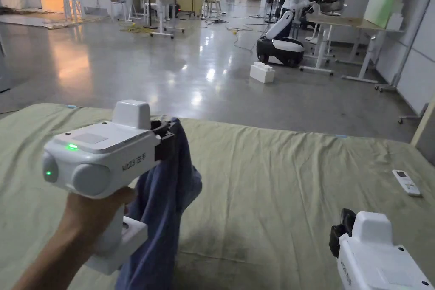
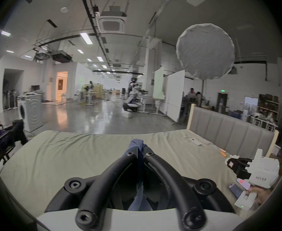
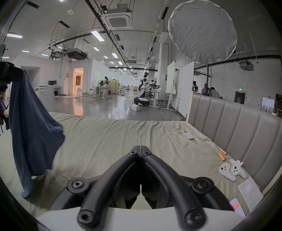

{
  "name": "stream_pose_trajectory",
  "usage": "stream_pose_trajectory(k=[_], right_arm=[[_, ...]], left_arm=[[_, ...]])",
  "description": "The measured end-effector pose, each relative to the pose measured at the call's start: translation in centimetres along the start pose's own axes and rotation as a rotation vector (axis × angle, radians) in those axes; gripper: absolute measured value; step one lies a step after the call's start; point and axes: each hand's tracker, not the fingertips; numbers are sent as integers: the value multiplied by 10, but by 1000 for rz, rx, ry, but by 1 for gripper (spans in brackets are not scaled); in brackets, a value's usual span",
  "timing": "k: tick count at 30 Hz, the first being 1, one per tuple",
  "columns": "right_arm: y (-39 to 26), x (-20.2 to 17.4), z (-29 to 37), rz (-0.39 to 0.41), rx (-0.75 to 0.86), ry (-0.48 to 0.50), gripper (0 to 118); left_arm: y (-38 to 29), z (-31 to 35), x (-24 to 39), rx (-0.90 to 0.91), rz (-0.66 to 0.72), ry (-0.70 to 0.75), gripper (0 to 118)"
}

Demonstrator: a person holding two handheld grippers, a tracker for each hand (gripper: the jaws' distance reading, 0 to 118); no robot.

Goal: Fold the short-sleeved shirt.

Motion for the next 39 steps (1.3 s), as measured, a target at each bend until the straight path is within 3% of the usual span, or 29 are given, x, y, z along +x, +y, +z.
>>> stream_pose_trajectory(k=[6,12,21,23,25,27,32,39], right_arm=[[-1,35,9,-11,6,-72,0],[-9,60,14,-21,-14,-116,0],[-25,64,14,-26,-63,-119,0],[-27,61,13,-36,-78,-107,0],[-26,56,12,-33,-76,-95,0],[-24,50,10,-30,-71,-78,0],[-15,34,7,-25,-51,-37,0],[0,10,6,-14,-15,13,0]], left_arm=[[-25,-52,82,-79,-25,-175,5],[-95,-82,150,-262,-15,-265,5],[-175,-78,169,-392,37,-274,7],[-178,-72,164,-393,47,-285,26],[-175,-63,158,-386,45,-302,67],[-165,-50,147,-344,50,-321,81],[-139,-11,105,-212,103,-318,84],[-122,17,56,-96,41,28,82]])
